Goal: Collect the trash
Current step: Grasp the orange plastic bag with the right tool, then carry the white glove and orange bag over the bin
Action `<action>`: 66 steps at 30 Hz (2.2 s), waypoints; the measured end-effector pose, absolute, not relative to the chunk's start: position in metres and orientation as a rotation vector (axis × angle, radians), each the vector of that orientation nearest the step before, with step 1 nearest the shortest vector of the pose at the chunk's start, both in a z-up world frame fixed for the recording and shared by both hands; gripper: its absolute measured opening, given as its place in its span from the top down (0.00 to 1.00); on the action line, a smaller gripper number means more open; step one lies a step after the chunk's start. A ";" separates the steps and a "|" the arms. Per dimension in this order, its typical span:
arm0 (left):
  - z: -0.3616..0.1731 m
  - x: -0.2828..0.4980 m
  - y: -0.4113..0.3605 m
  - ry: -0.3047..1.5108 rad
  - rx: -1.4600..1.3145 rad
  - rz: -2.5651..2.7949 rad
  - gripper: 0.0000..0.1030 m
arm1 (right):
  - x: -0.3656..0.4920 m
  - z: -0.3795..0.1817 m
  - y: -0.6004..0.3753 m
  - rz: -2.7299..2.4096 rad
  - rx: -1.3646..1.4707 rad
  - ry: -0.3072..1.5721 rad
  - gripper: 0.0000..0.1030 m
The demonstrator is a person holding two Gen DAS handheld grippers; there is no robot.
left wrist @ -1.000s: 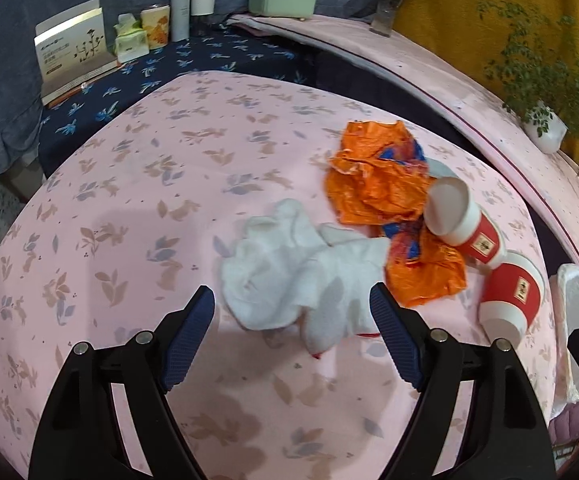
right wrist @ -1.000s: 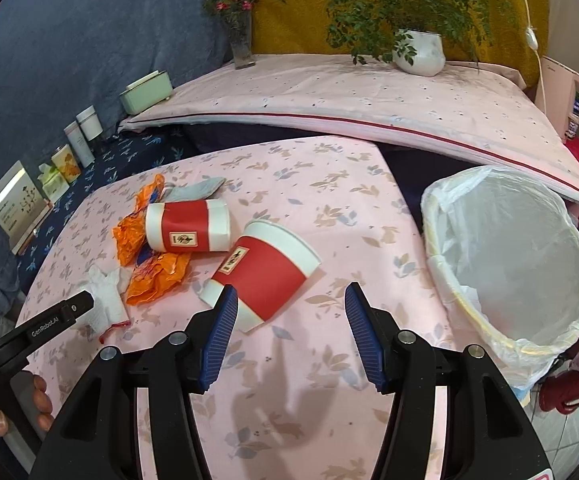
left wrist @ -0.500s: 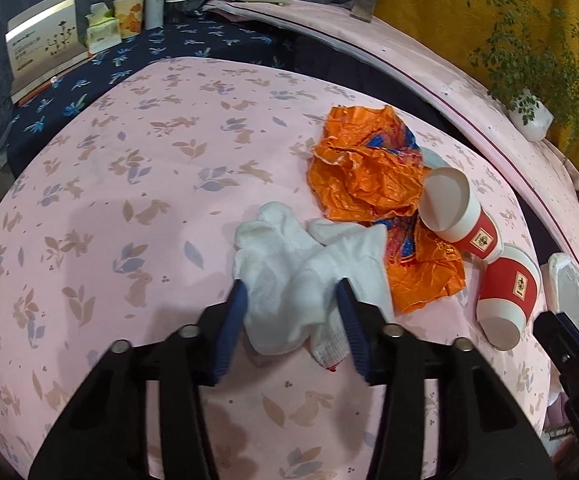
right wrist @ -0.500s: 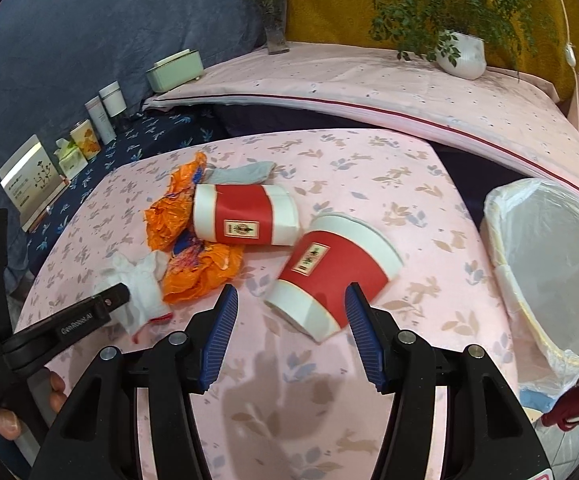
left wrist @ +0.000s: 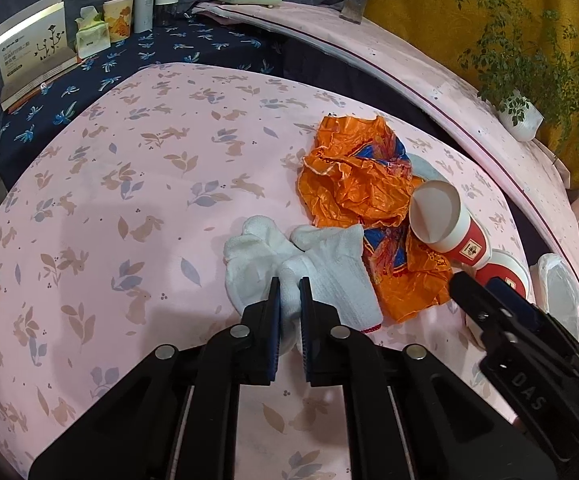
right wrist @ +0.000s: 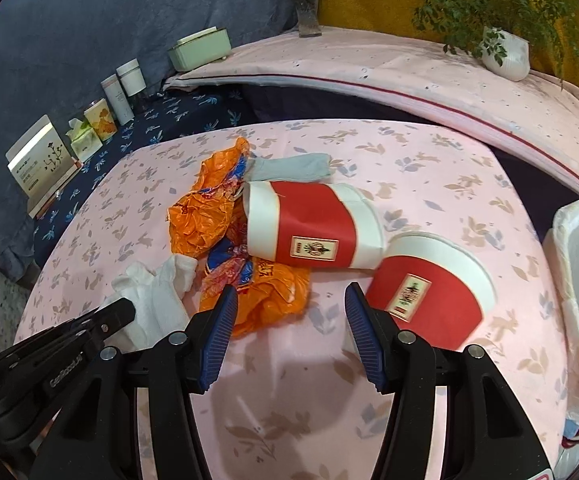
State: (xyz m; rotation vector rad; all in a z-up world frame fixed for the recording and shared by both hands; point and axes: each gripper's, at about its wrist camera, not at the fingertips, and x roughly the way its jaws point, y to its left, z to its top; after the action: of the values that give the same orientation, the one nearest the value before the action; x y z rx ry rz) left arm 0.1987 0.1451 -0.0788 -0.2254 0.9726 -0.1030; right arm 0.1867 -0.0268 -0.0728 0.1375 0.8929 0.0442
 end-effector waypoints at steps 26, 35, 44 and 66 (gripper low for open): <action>-0.074 0.190 0.136 0.985 -0.256 -0.134 0.92 | 0.191 -0.085 -0.014 0.100 0.136 0.932 0.85; -0.039 0.162 0.119 0.924 -0.239 -0.164 0.92 | 0.149 -0.047 -0.024 0.123 0.164 0.854 0.86; -0.006 0.137 0.088 0.866 -0.214 -0.221 0.92 | 0.113 -0.004 -0.057 0.098 0.200 0.749 0.86; 0.032 0.121 -0.053 0.814 -0.058 -0.422 0.92 | 0.060 0.023 -0.194 -0.118 0.320 0.636 0.86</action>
State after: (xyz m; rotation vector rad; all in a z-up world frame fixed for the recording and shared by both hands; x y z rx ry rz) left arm 0.1212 -0.0528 0.0321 -0.0584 0.8138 -0.4216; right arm 0.0603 -0.1941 0.0226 0.3203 0.6364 -0.1185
